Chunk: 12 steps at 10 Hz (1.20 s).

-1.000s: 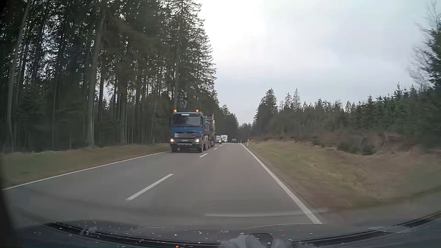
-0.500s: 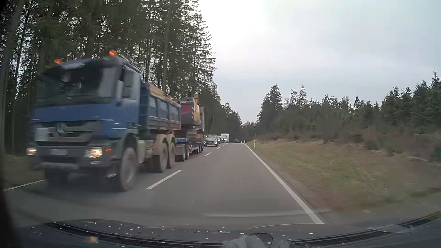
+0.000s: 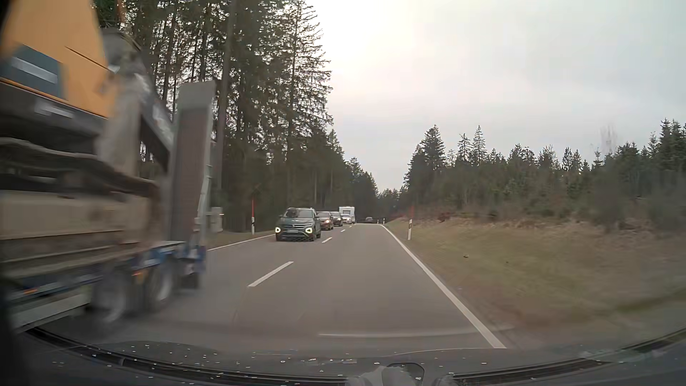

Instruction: Follow the waypoints while adhering to traffic rules and regulations

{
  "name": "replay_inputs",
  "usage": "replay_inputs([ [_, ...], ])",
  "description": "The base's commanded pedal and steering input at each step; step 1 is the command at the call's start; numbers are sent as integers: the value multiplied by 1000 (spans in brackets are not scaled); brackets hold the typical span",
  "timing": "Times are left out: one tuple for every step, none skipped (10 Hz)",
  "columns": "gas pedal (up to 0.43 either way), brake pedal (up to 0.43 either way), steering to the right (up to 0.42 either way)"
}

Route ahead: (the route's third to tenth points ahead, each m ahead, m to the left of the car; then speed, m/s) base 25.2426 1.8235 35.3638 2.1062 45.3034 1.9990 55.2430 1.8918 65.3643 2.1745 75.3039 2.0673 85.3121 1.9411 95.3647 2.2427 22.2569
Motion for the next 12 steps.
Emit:
replay_inputs([
  [118,0,-1],
  [118,0,-1],
  [118,0,-1],
  [118,0,-1],
  [118,0,-1],
  [118,0,0],
  [118,0,0],
  [118,0,0],
  [110,0,0],
  [79,0,0],
  [79,0,0],
  [79,0,0],
])
